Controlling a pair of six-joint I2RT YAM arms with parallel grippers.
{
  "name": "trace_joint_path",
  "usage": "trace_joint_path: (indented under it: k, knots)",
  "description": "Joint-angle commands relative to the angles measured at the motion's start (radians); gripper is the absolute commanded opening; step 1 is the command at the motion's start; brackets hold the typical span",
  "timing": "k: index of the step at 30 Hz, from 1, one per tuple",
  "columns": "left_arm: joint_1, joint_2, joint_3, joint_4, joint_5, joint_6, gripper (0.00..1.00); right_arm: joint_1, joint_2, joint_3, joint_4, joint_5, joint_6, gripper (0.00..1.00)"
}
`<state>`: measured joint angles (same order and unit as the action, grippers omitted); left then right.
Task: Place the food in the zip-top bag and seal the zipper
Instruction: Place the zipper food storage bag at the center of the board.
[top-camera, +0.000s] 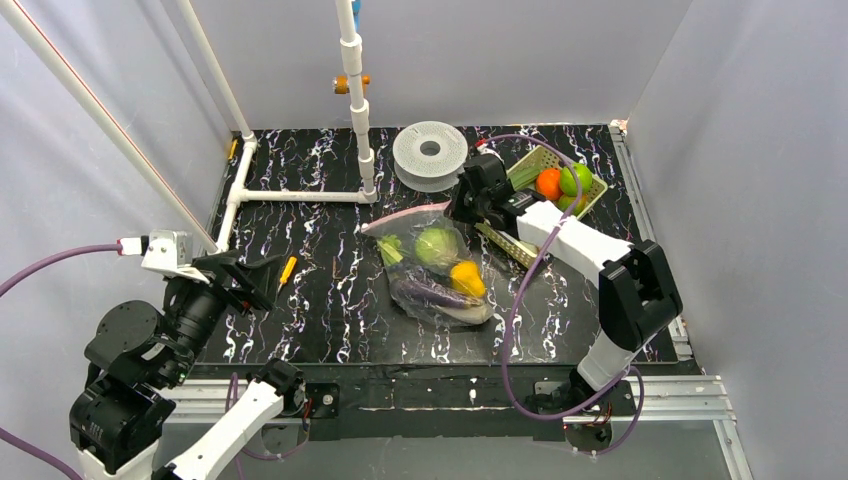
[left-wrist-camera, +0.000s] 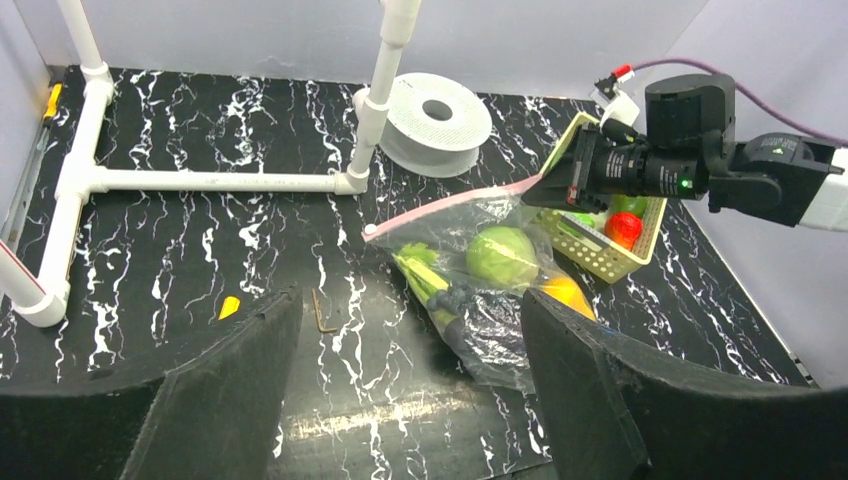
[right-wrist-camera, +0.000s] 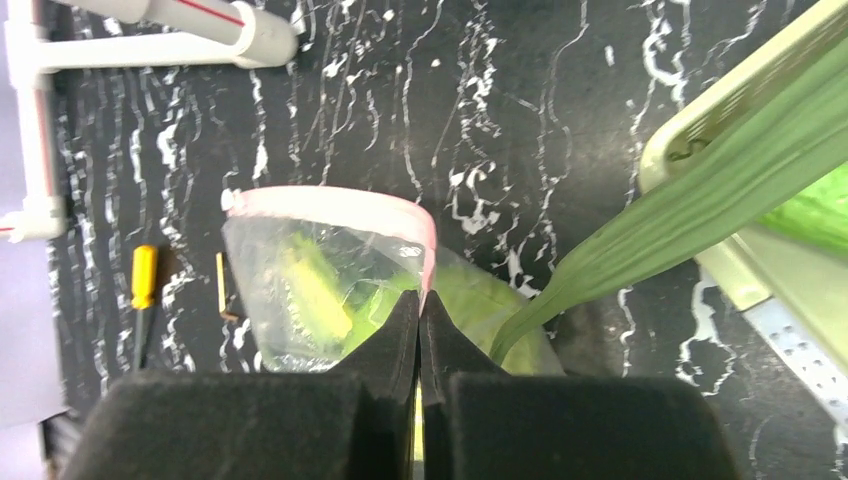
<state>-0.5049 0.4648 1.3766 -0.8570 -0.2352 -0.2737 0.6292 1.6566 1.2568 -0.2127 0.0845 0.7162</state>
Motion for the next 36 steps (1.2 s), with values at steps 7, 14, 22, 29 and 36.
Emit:
trace_joint_path:
  k: [7,14,22,29,36]
  knots:
    - [0.003,0.005,0.004,-0.035,0.014,-0.017,0.79,0.014,0.042,0.019,-0.053,0.209,-0.143,0.01]
    - [0.003,0.020,-0.030,-0.013,0.035,-0.031,0.79,0.090,0.038,-0.033,-0.072,0.299,-0.147,0.01]
    - [0.003,0.031,-0.016,-0.029,0.044,-0.035,0.80,0.101,0.022,0.042,-0.192,0.365,-0.237,0.23]
    - [0.003,0.041,-0.022,-0.022,0.040,-0.037,0.80,0.101,-0.196,0.012,-0.189,0.280,-0.326,0.54]
    - [0.003,0.068,-0.053,0.024,0.086,-0.067,0.80,0.102,-0.293,-0.080,-0.169,0.091,-0.321,0.63]
